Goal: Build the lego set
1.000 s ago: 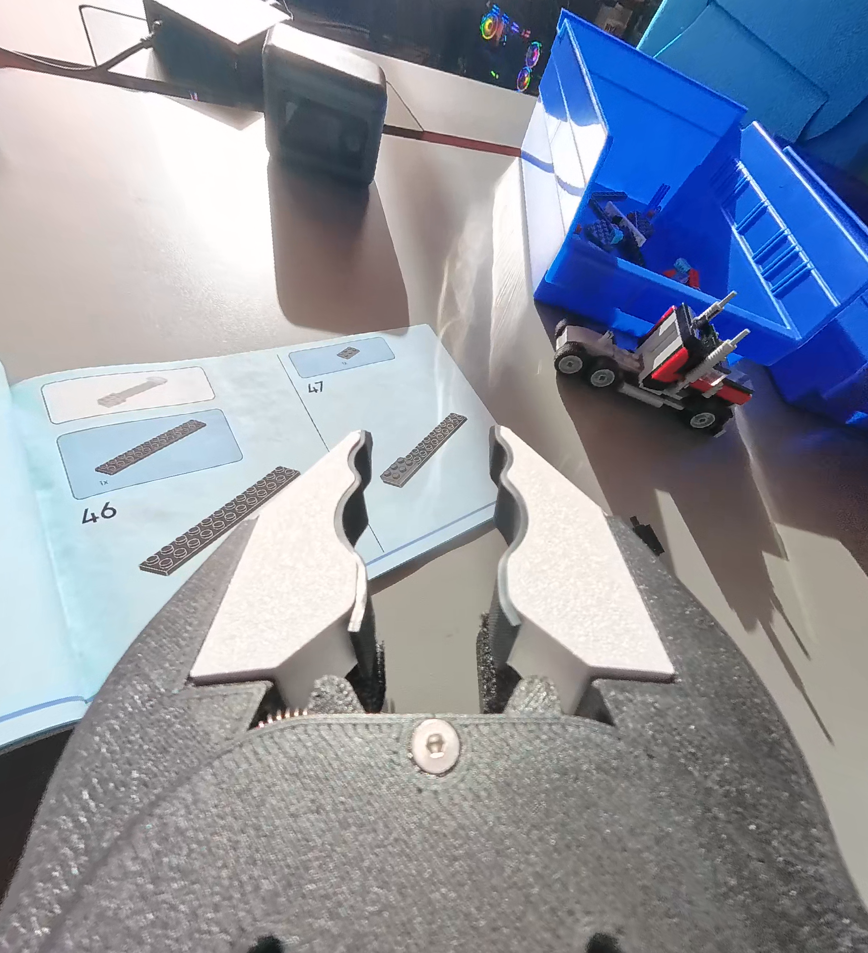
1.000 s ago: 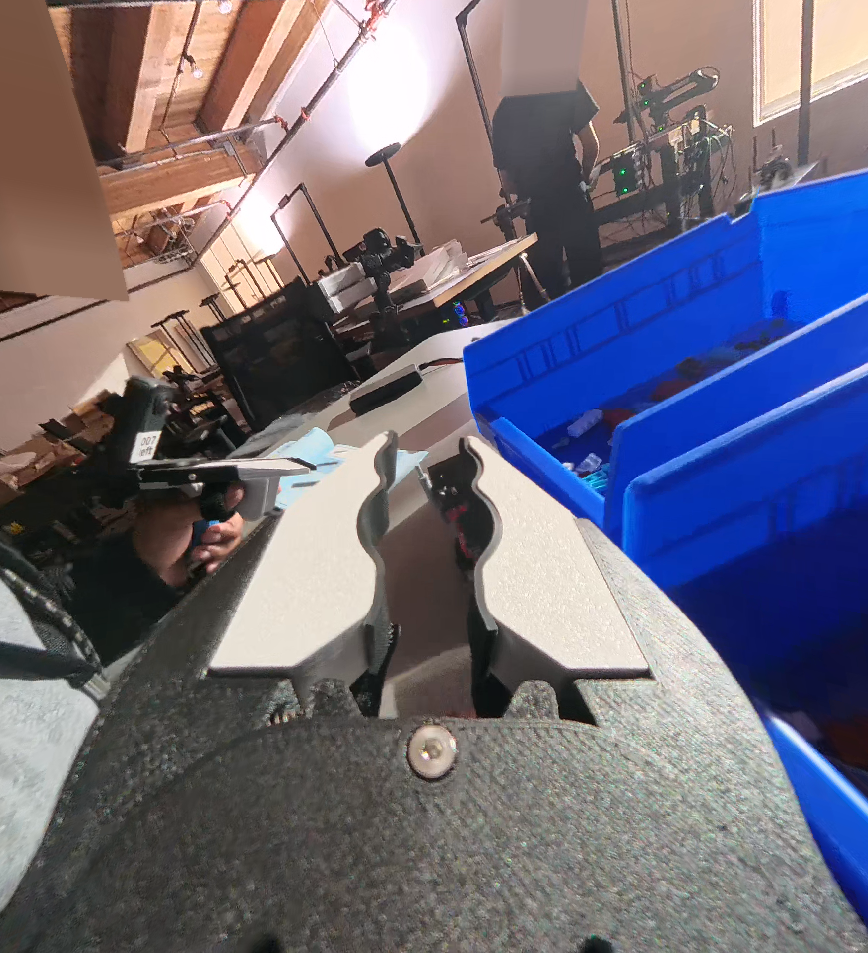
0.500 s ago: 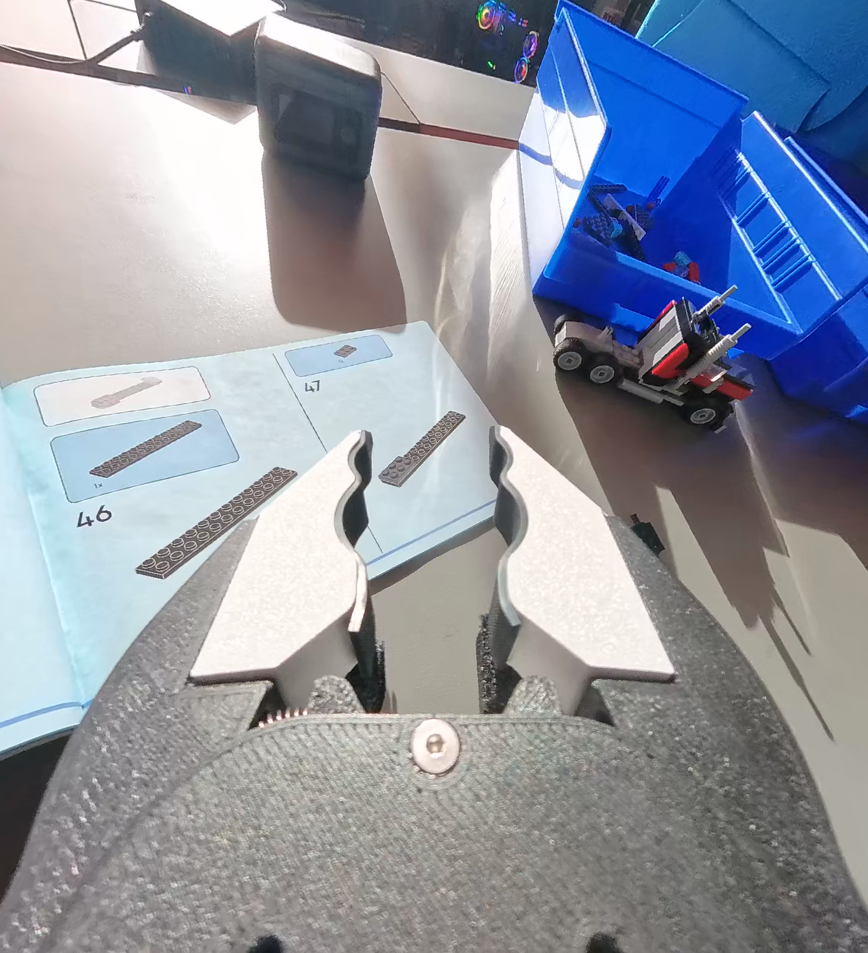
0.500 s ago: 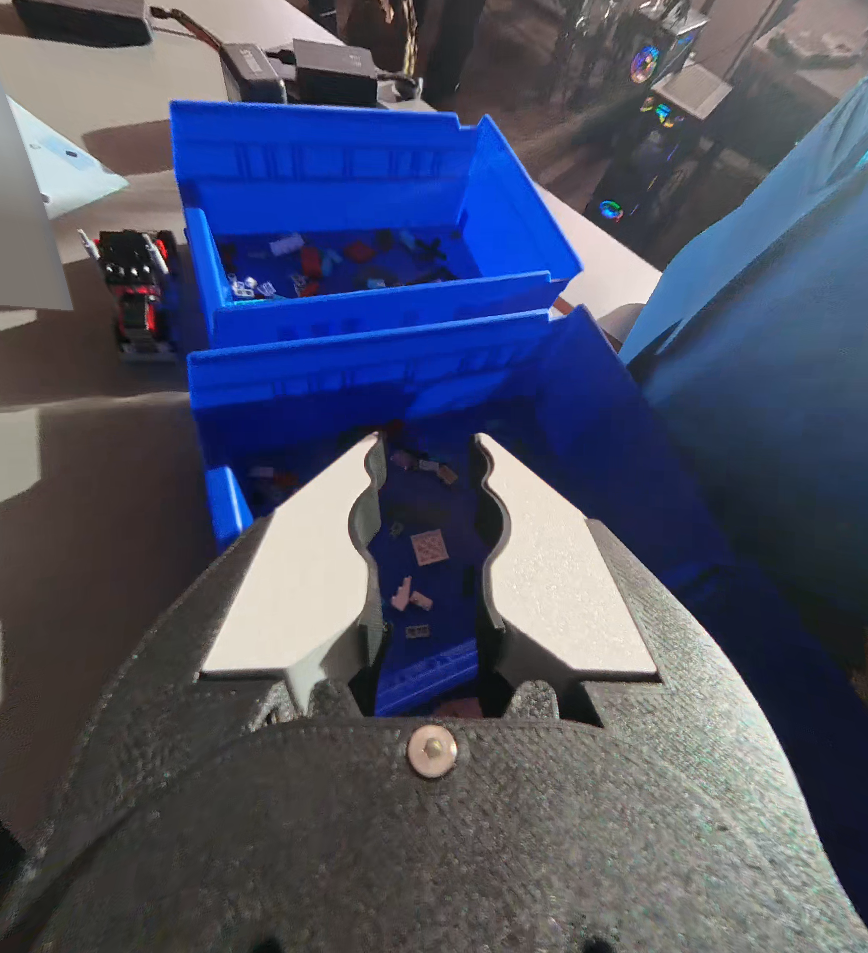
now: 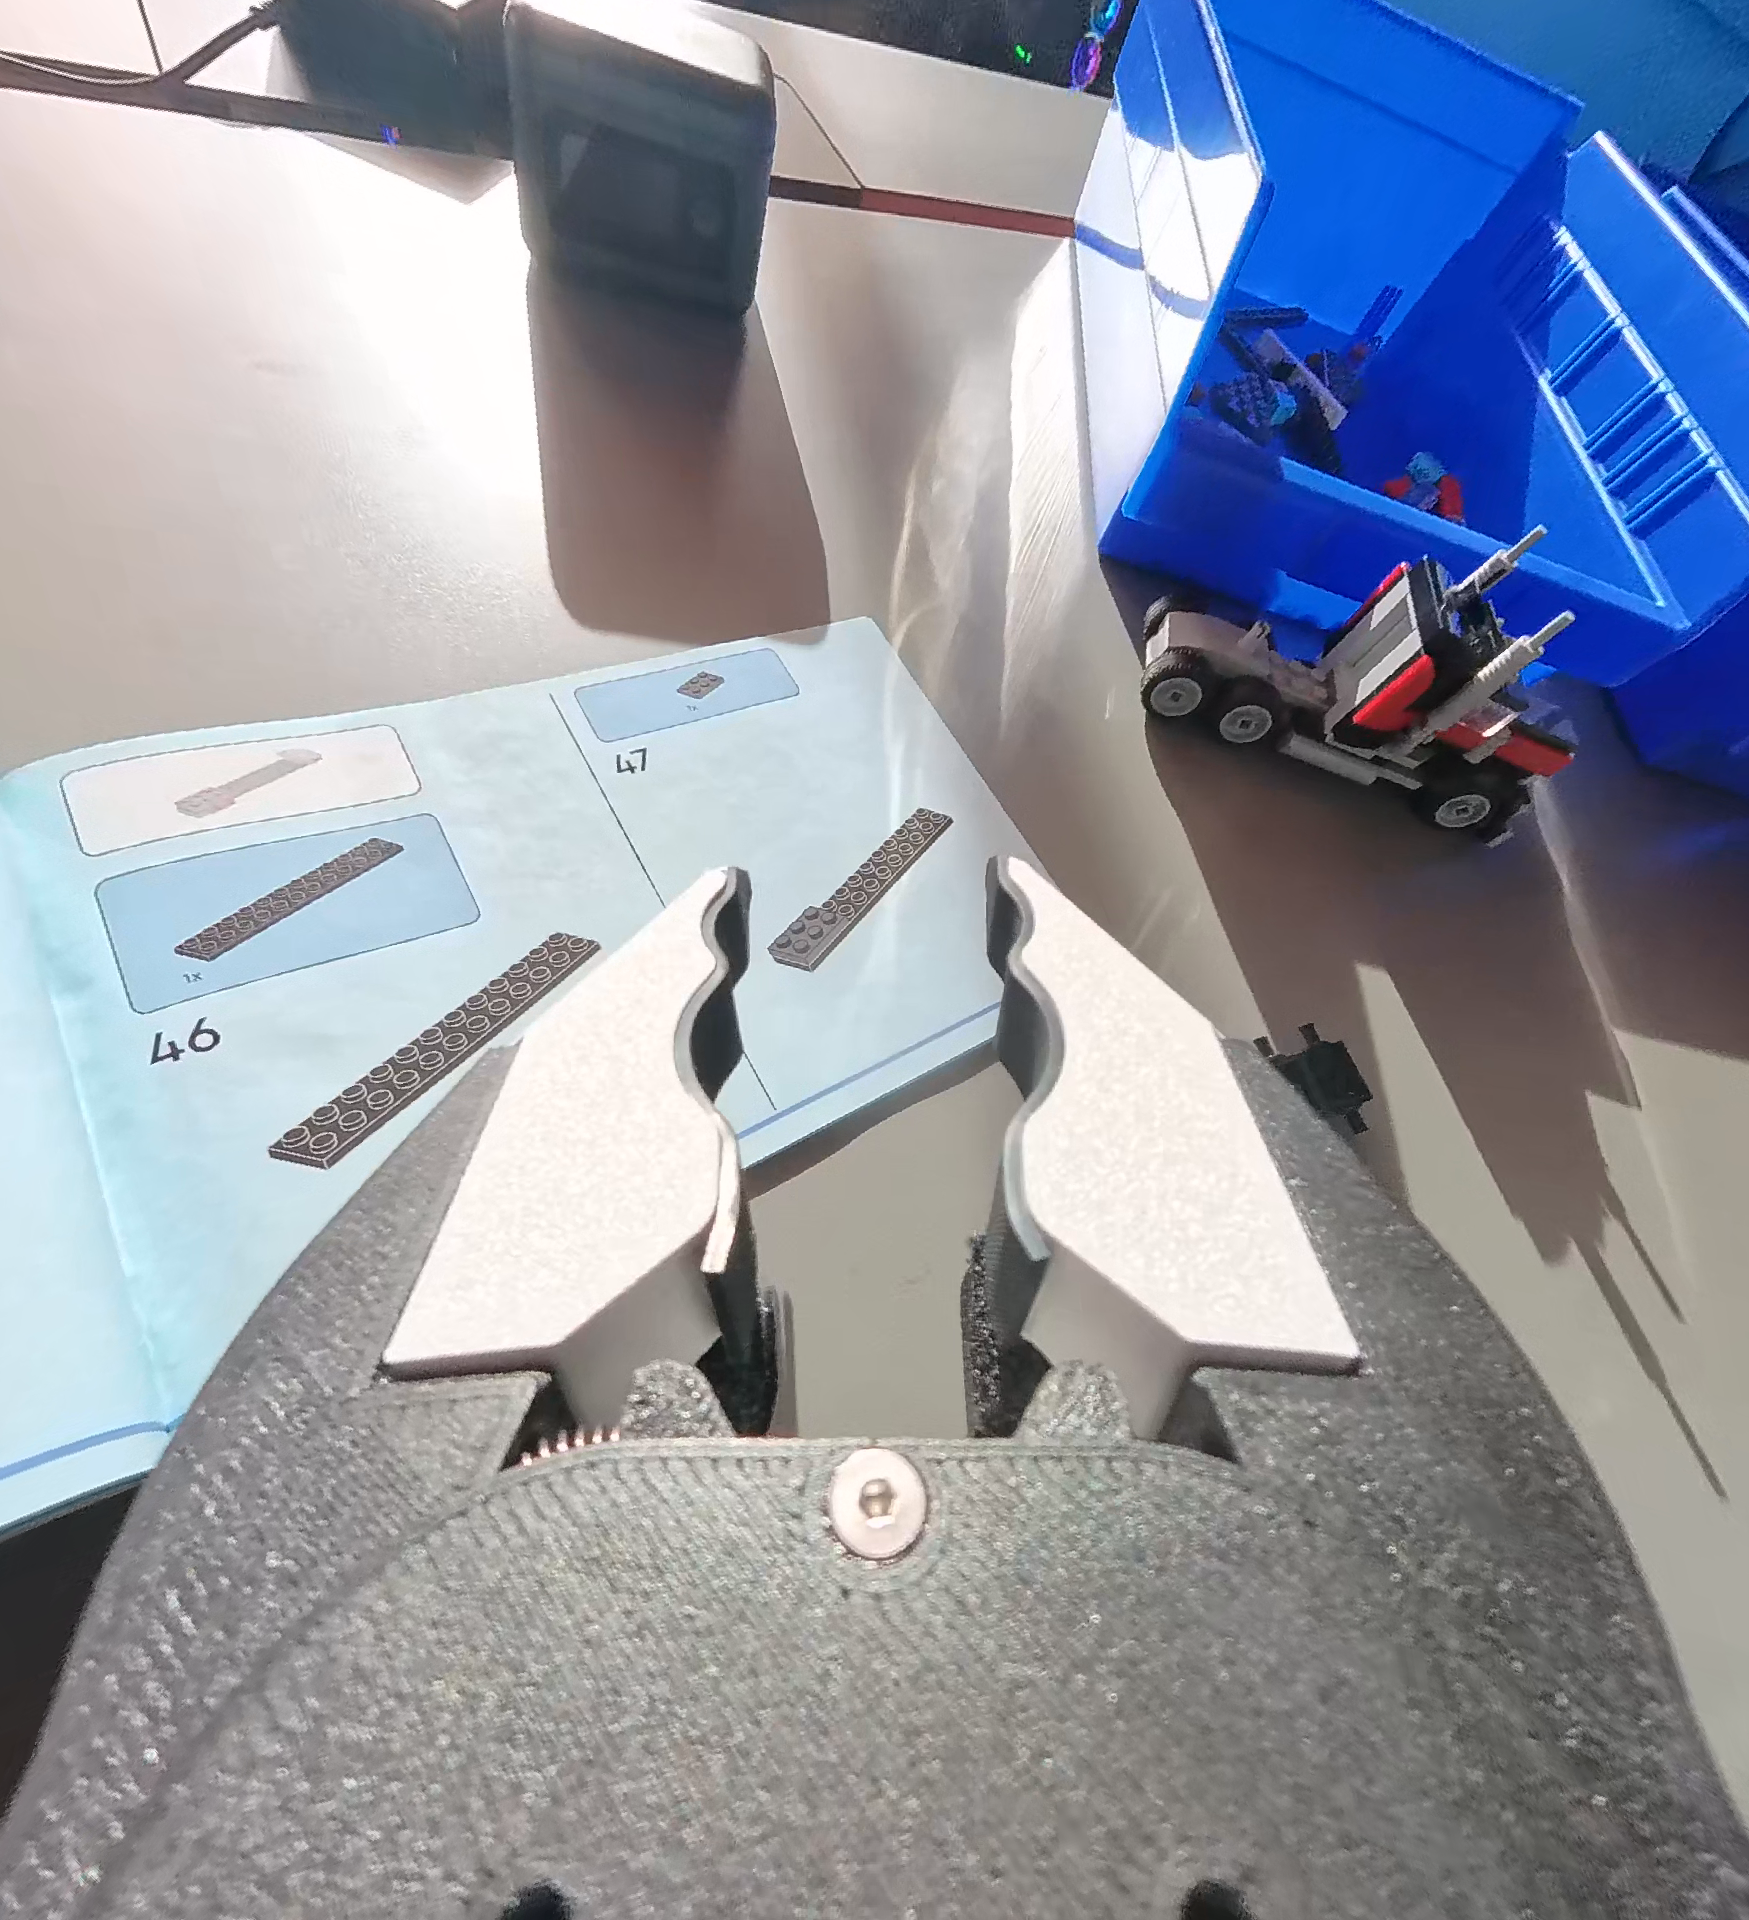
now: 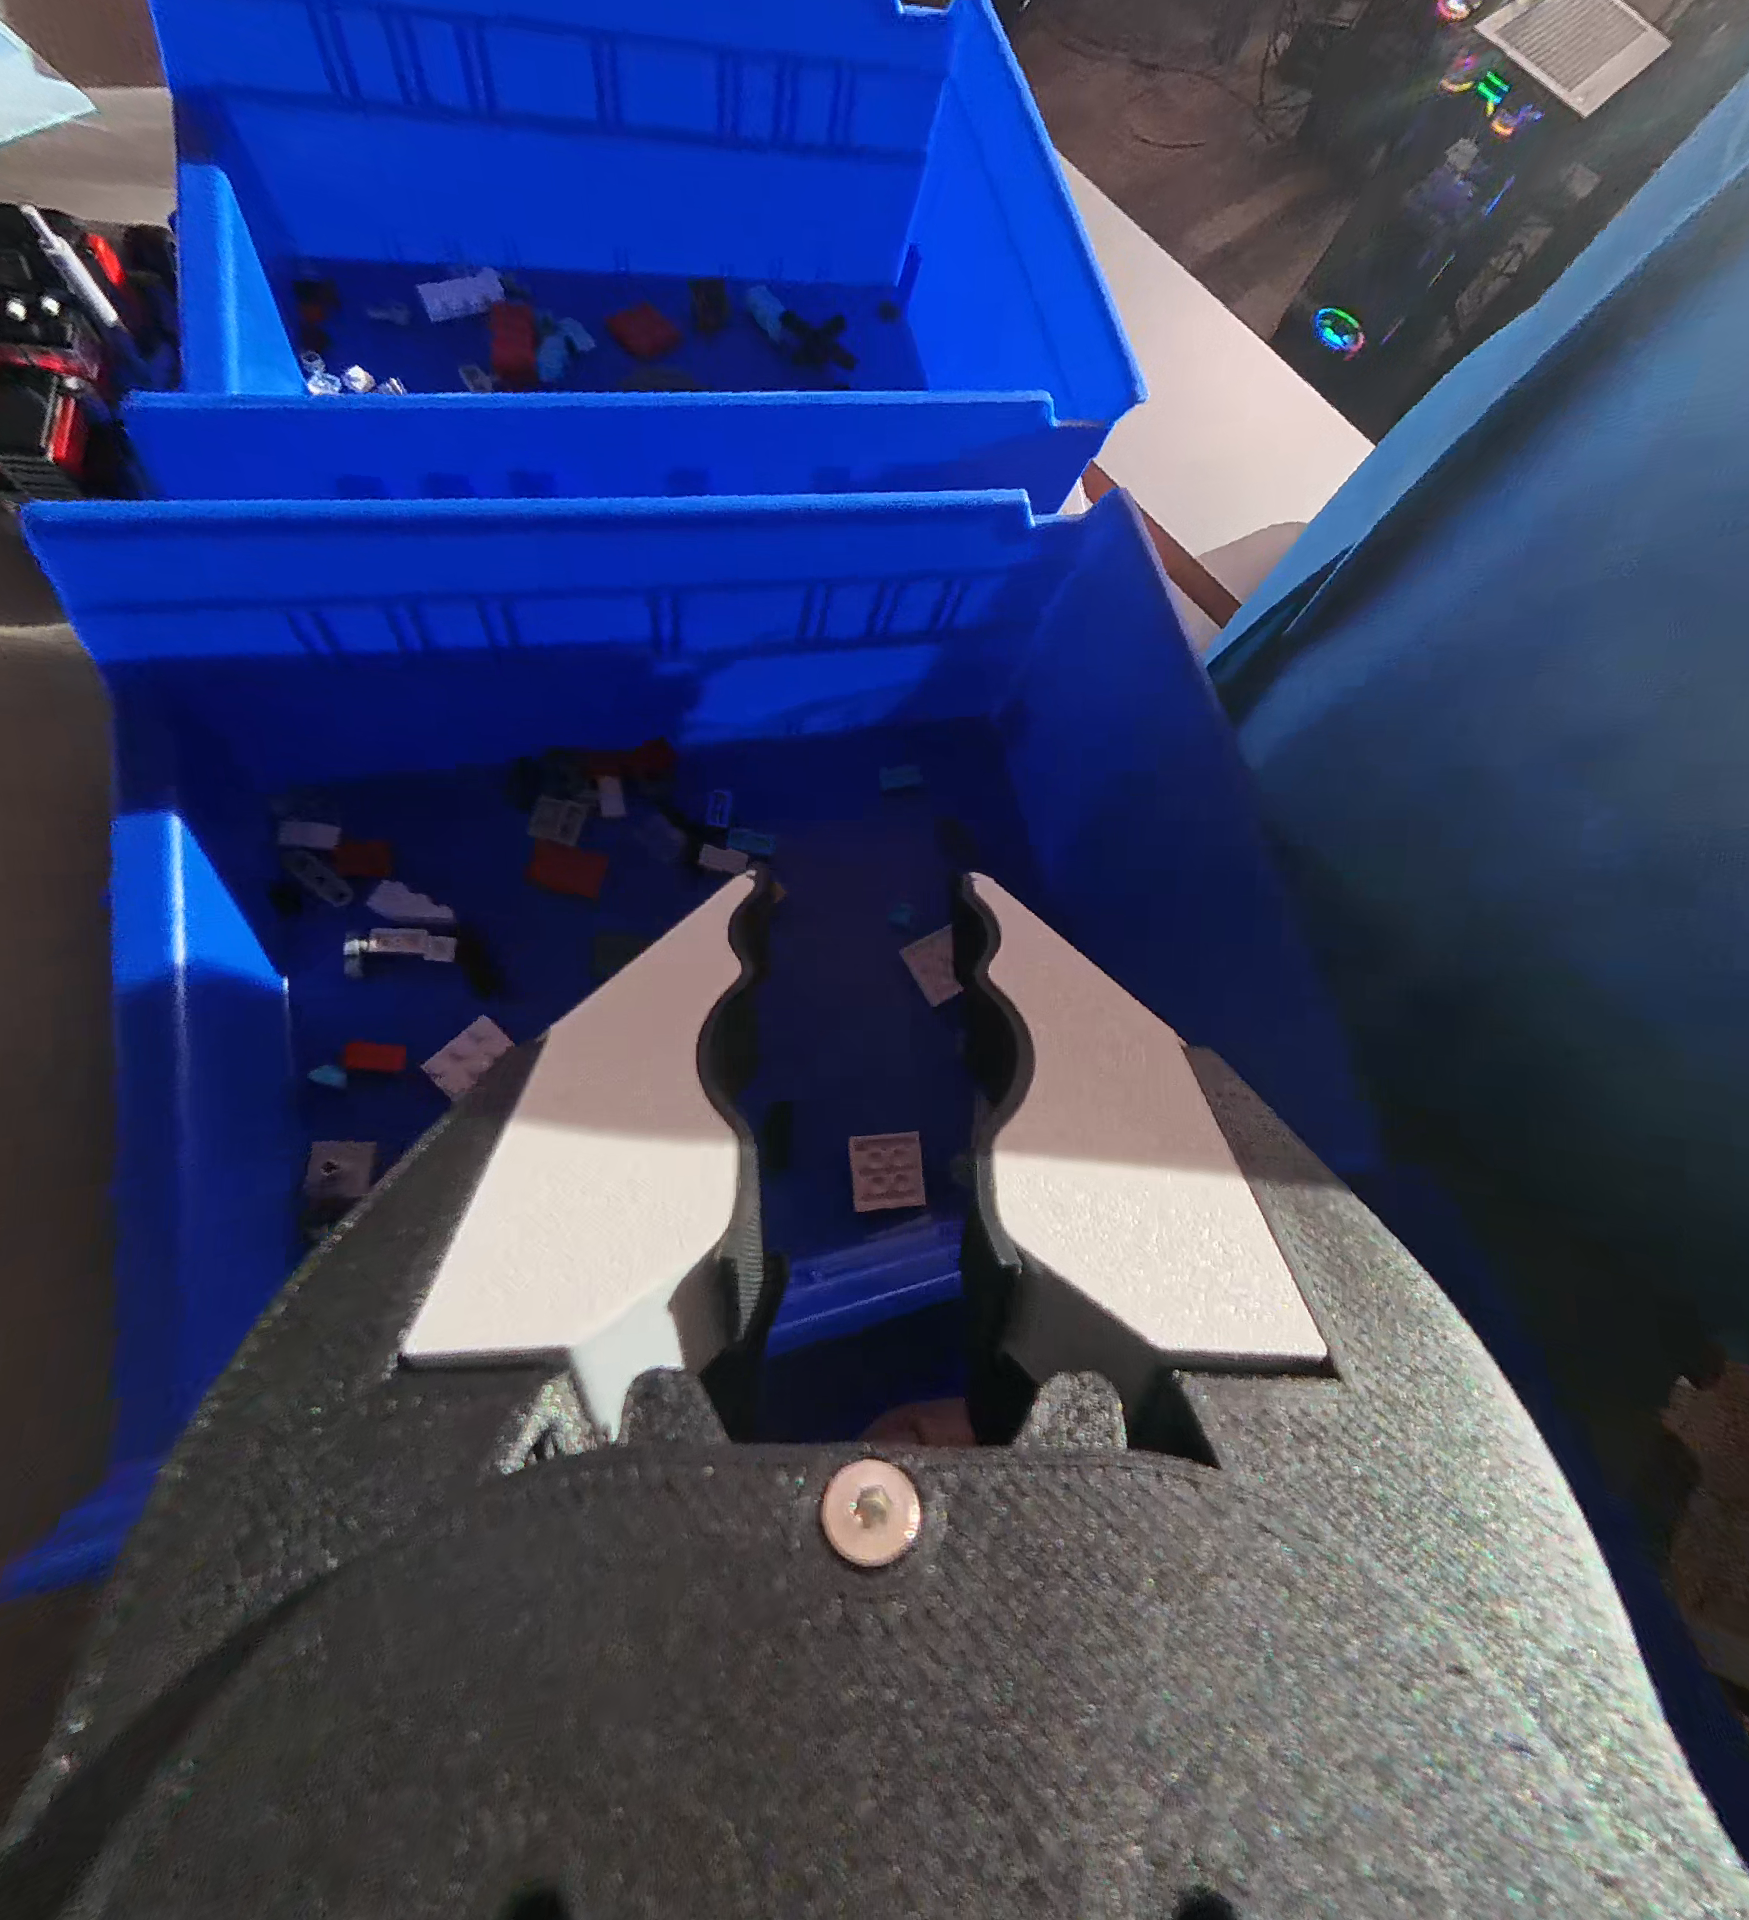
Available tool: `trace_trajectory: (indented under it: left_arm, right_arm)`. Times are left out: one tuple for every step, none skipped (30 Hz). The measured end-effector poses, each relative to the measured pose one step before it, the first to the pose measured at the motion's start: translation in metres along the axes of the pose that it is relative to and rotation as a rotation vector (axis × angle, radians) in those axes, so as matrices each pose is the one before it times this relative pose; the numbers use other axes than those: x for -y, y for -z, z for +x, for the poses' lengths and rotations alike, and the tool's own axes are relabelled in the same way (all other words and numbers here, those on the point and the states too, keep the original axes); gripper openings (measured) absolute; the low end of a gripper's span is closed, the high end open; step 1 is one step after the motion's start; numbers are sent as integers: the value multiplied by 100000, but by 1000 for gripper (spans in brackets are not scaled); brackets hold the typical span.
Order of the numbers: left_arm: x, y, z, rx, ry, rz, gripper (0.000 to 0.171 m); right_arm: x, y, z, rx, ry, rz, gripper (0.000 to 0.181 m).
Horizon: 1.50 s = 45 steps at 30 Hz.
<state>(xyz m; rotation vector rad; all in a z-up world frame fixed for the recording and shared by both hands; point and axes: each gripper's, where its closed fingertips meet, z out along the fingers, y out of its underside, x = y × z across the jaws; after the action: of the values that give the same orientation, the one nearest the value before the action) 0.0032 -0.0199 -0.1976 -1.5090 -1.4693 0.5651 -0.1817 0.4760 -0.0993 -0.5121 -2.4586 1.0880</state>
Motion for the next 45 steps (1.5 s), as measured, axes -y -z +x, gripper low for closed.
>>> trace_trajectory:
  left_arm:
    - [-59, -55, -13, 458, -405, -525, 47]
    - [-34, -43, -9, 419, -374, -348, 47]
    - [-38, -24, -11, 465, -394, -261, 47]
    - [-29, -24, -24, 505, -367, -214, 47]
    - [-17, -23, -27, 433, -292, -142, 47]
    - [-7, -7, 0, 300, -252, -59, 47]
    - [-3, -15, -12, 377, -251, -66, 47]
    - [-19, -12, -33, 441, -244, -131, 47]
    - [-15, -28, -11, 344, -214, -176, 47]
    - [-30, -30, 2, 229, -229, -221, 47]
    - [-30, -23, 5, 264, -287, -279, 47]
    - [-37, -40, -5, 263, -356, -344, 47]
    - [-44, -33, 20, 162, -364, -353, 47]
    - [-32, -39, 29, 102, -358, -270, 47]
    - [-28, -15, 27, 150, -385, -187, 47]
    - [9, 2, 16, 153, -369, 22, 47]
    - [23, 26, 1, 180, -216, 253, 47]
    - [48, 32, -14, 186, -25, 355, 47]
    - [28, 33, -16, 213, 23, 271, 47]
    - [7, 2, -31, 226, -9, 91, 47]
    - [-4, 5, -23, 218, -51, 14, 47]
    - [6, -2, 0, 168, -107, 1, 47]
    - [-8, -18, 0, 184, -135, -109, 47]
    - [-36, -31, -13, 168, -121, -272, 47]
    - [-39, -33, -7, 79, -52, -336, 47]
    - [-34, -29, 4, 28, -18, -268, 47]
    - [-16, -26, -2, 19, -8, -205, 47]
    - [-28, -16, -2, -12, 44, -159, 47]
    - [-8, -11, -6, -57, 150, -88, 47]
    - [-3, -8, -20, -55, 223, -62, 47]
    - [-6, -9, -18, -26, 184, -82, 47]
    - [-19, -14, -13, -30, 133, -110, 47]
    - [-6, 0, 1, -31, 118, -84, 47]
    - [-6, -9, -3, -42, 68, -27, 47]
    - [3, 1, -2, -47, 17, 13, 47]
    - [1, 0, 6, -31, 24, 6, 47]
    - [0, 8, 7, -83, 56, 33, 47]
    - [8, 7, 3, -106, 90, 83, 47]
    - [9, 1, -1, -84, 101, 49, 47]
    - [3, 4, -1, -95, 68, 8, 47]
    - [-1, 0, 11, -58, 35, -6, 47]
    - [-15, -2, 8, -88, -30, -49, 47]
    - [-10, -6, 20, -62, -86, -100, 47]
    - [-10, -6, 23, -94, -119, -98, 47]
    - [1, -3, 16, -89, -81, 10, 47]
  right_arm:
    - [-159, -134, 116, 369, 622, -588, 37]
    - [-146, -151, 44, 697, 700, -712, 37]
    - [-114, -157, -4, 903, 630, -628, 37]
    - [-101, -174, -45, 1026, 530, -723, 37]
    - [-105, -181, -79, 1097, 617, -829, 37]
    - [-85, -203, -132, 1149, 1079, -968, 37]
    - [-91, -231, -182, 1196, 1766, -1256, 37]
    - [-87, -268, -255, 1429, 2398, -1564, 37]
    - [-68, -333, -328, 1815, 2947, -1847, 37]
    - [-39, -407, -378, 2108, 3504, -2030, 37]
    - [17, -512, -402, 2386, 3919, -2055, 38]
    - [84, -597, -397, 2680, 4132, -1927, 38]
    - [158, -687, -381, 2971, 4049, -1641, 38]
    - [190, -741, -283, 2881, 3554, -1485, 38]
    - [217, -771, -224, 3084, 2874, -1313, 38]
    - [244, -784, -198, 3252, 2336, -1056, 37]
    - [250, -770, -166, 3094, 2077, -886, 37]
    - [155, -740, -154, 2998, 1926, -1571, 36]
    - [-20, -672, -51, 2374, 2168, -2864, 36]
    - [209, -603, 100, 813, 2479, -1043, 35]
    - [200, -583, 3, 1283, 2301, -865, 35]
    - [180, -555, -148, 2184, 1700, -1064, 34]
    - [210, -529, -165, 2289, 1388, -735, 34]
    - [245, -505, -149, 2111, 1350, -315, 34]
    - [230, -484, -112, 1768, 1102, -83, 33]
    - [150, -495, -67, 1567, 651, -264, 32]
    - [-5, -530, -34, 1294, 294, -843, 31]
    - [-165, -541, -42, 1160, 346, -1548, 29]
    - [-259, -548, -91, 1119, 563, -1847, 29]
    - [-269, -518, -128, 1211, 450, -1629, 28]
    - [-254, -467, -123, 1032, 112, -1534, 26]
    - [-223, -358, -66, 747, -208, -1206, 22]
    - [62, -86, -32, 666, -642, 673, 20]
    - [-75, 53, 125, -172, -903, -246, 20]
    - [-304, 107, 245, -1062, -539, -1331, 20]
    - [-458, 150, 326, -1746, 21, -2054, 20]
    - [-425, 225, 322, -1813, -212, -1545, 19]
    - [-315, 270, 268, -1596, -544, -835, 16]
    - [-110, 317, 213, -1273, -683, 386, 11]
    - [197, 359, 66, -542, -852, 1854, 11]
    - [525, 353, -127, 360, -986, 3266, 11]
    - [805, 254, -351, 1400, -893, 4370, 12]
    - [905, 58, -536, 2217, -797, 4518, 13]
    - [762, -204, -612, 2527, -576, 3284, 15]
    - [481, -419, -632, 2386, 111, 1482, 17]
